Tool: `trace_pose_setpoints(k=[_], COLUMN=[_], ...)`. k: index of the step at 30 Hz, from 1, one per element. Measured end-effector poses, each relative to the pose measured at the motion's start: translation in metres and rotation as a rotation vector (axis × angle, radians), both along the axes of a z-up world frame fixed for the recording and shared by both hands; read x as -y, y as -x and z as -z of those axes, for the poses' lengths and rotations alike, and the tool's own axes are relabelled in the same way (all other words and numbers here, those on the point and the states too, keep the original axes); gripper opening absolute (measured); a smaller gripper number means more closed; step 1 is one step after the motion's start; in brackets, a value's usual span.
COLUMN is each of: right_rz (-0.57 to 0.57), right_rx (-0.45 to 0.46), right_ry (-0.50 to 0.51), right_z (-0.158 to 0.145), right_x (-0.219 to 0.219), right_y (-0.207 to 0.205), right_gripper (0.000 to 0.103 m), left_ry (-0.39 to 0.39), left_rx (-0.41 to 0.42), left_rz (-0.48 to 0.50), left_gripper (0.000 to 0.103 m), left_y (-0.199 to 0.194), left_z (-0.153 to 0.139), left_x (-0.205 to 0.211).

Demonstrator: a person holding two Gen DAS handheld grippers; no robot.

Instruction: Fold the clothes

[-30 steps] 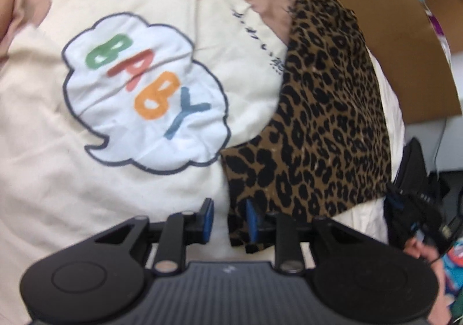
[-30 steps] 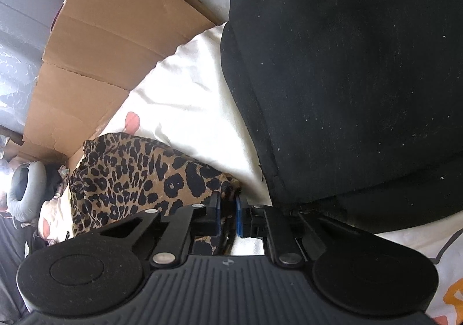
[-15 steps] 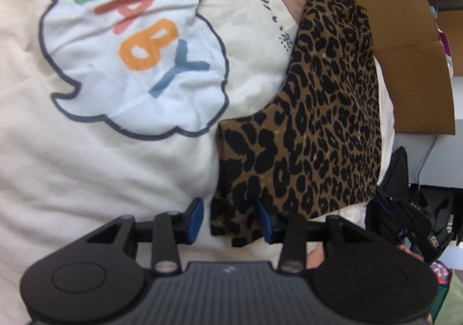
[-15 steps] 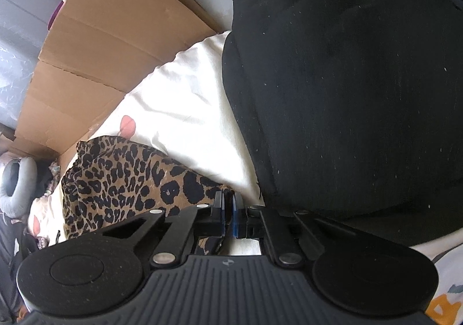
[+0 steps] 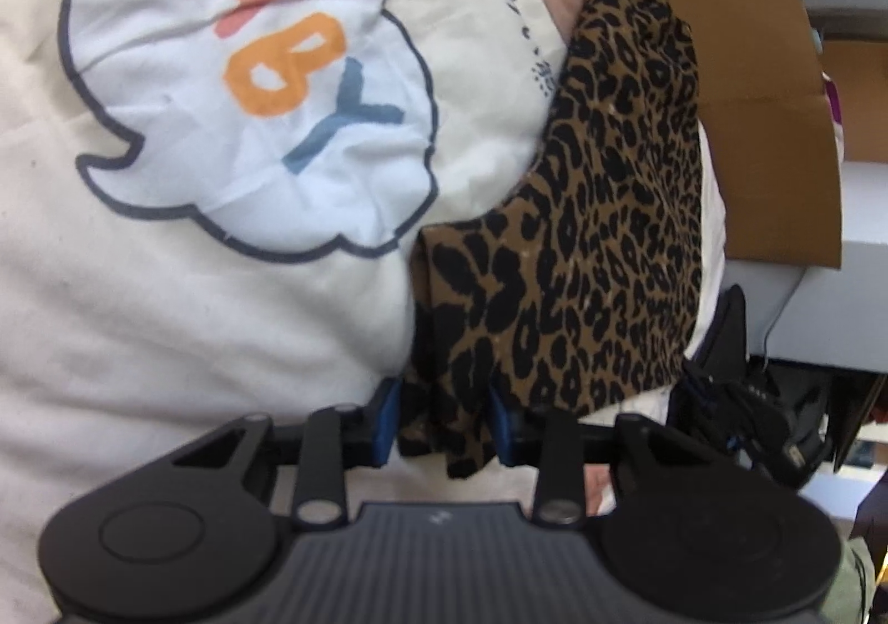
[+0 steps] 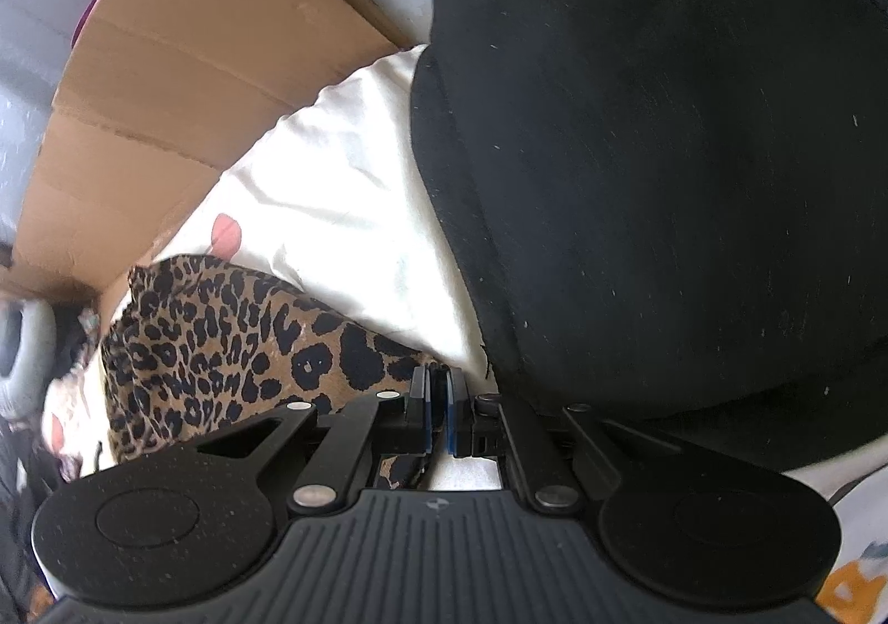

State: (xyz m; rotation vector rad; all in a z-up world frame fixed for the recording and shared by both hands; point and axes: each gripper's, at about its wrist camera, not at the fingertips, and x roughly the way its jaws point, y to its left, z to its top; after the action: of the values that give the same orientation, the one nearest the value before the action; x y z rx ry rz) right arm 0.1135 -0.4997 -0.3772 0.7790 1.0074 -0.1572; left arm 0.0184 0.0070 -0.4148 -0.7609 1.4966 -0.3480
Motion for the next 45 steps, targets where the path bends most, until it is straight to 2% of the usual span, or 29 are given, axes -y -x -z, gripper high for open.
trace_pose_setpoints(k=[4,6,7,9,11,13,16,23,26,31,35,44,45], right_rz=[0.046,0.057,0.058,0.057,0.064,0.081,0.108,0.086,0.02,-0.213,-0.37,-0.536,-0.551], right_rx=[-0.003,-0.004,-0.004,0.002,0.014,0.028,0.056,0.065,0.062,0.073,0.073,0.066,0.064], right_ry=[-0.068,-0.085,-0.091,-0.114,-0.143,-0.169,-0.195,-0.199,-0.166,0.028,0.123,0.183,0.19], right_z=[0.007,0.008,0.008,0.012,0.014,0.016,0.017,0.017,0.01,-0.008,-0.011,-0.008,-0.008], right_x=[0.008,0.011,0.011,0.012,0.013,0.013,0.011,0.019,0.023,0.011,-0.001,-0.017,-0.018], right_y=[0.006,0.008,0.008,0.009,0.011,0.012,0.018,0.018,0.013,-0.002,-0.011,-0.029,-0.03], right_gripper=[0.01,0.013,0.022,0.03,0.035,0.045,0.052,0.053,0.053,0.053,0.053,0.052,0.049], left_ry=[-0.014,-0.016,-0.014,-0.023,-0.048,-0.074,-0.111,-0.205,-0.221,-0.23,-0.228,-0.219,-0.22], left_rx=[0.004,-0.001,-0.009,-0.014,-0.007,0.0,0.011,0.033,0.043,0.04,0.043,0.05,0.051], left_rz=[0.0,-0.01,-0.016,-0.016,0.003,0.023,0.051,0.095,0.1,0.1,0.095,0.087,0.089], left_gripper=[0.037,0.034,0.026,0.014,0.01,0.01,0.009,0.008,0.008,0.008,0.008,0.009,0.009], left_y=[-0.001,-0.001,-0.001,-0.003,-0.006,-0.009,-0.013,-0.029,-0.031,-0.03,-0.027,-0.023,-0.023], left_z=[0.001,0.002,0.002,0.0,-0.008,-0.017,-0.029,-0.05,-0.055,-0.051,-0.049,-0.044,-0.044], left_x=[0.004,0.004,0.003,0.002,0.004,0.006,0.009,0.01,0.01,0.013,0.013,0.01,0.011])
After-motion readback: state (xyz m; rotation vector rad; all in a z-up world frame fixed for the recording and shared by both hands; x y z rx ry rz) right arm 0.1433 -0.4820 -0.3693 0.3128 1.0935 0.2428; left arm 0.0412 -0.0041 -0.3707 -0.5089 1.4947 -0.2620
